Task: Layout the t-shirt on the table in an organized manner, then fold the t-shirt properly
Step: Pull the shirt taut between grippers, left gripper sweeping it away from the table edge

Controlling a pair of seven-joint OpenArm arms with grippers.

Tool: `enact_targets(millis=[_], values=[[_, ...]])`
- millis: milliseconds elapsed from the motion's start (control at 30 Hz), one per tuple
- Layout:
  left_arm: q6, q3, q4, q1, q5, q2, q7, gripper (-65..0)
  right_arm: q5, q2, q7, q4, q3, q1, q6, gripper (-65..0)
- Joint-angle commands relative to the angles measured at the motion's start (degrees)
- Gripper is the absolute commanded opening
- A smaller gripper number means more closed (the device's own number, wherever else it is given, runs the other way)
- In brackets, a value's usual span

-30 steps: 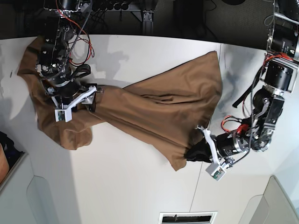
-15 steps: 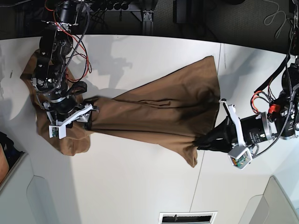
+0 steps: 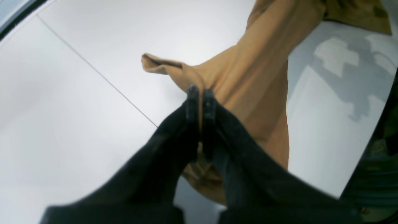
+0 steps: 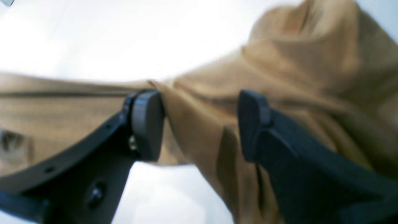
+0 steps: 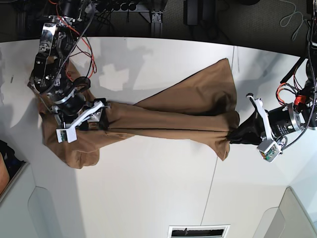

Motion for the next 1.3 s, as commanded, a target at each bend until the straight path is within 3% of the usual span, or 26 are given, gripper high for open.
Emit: enact_targets(millis=[0, 167, 567, 700, 833, 867, 1000, 1033, 1100, 1267], values=[[0.07, -1.01, 0.66, -0.94, -0.83, -1.14, -0.52, -65.0, 0.17, 0.50, 2.19, 1.75, 0.28, 0.57, 0.00, -28.5], [0.07, -1.01, 1.97, 0.28, -3.65, -1.31, 3.13, -65.0, 0.87, 1.60, 4.07, 3.19, 0.39, 0.50, 0.02, -28.5], [0.07, -1.88, 3.26, 8.13, -2.21, -3.96, 3.45, -65.0, -2.05, 3.82, 6.01, 2.78, 0.37, 2.67, 0.33, -28.5], [0.07, -5.84, 4.57, 12.52, -4.55, -4.61, 3.50, -65.0, -5.01, 3.80, 10.71, -2.40, 0.37, 3.39, -3.26, -28.5], [0.07, -10.78, 8.90, 17.53, -6.95, -4.61, 4.09, -65.0, -6.88, 3.82, 12.37, -12.33, 0.37, 7.78, -3.19, -28.7], [0.07, -11.72, 10.23, 18.86, -7.28, -4.61, 4.59, -65.0, -6.86, 3.80, 12.46, -14.34, 0.37, 9.01, -3.13, -31.3], [0.07, -13.44, 14.32, 23.89, -7.50, -4.59, 5.79, -65.0, -6.62, 3.78, 12.59, -19.78, -0.13, 12.44, -0.98, -62.1], [0.07, -13.42, 14.75, 24.79, -7.50, -4.59, 5.84, -65.0, -6.56, 3.78, 13.29, -20.87, -0.31, 12.98, 0.55, -65.0], [0.07, -13.42, 15.19, 26.34, -7.50, -4.57, 5.84, -65.0, -7.10, 3.80, 15.67, -22.80, -0.55, 13.44, 2.95, -65.0], [0.07, -13.42, 15.23, 29.42, -7.52, -4.57, 5.88, -65.0, -10.49, 4.37, 16.26, -28.04, -0.55, 14.08, 2.47, -65.0]])
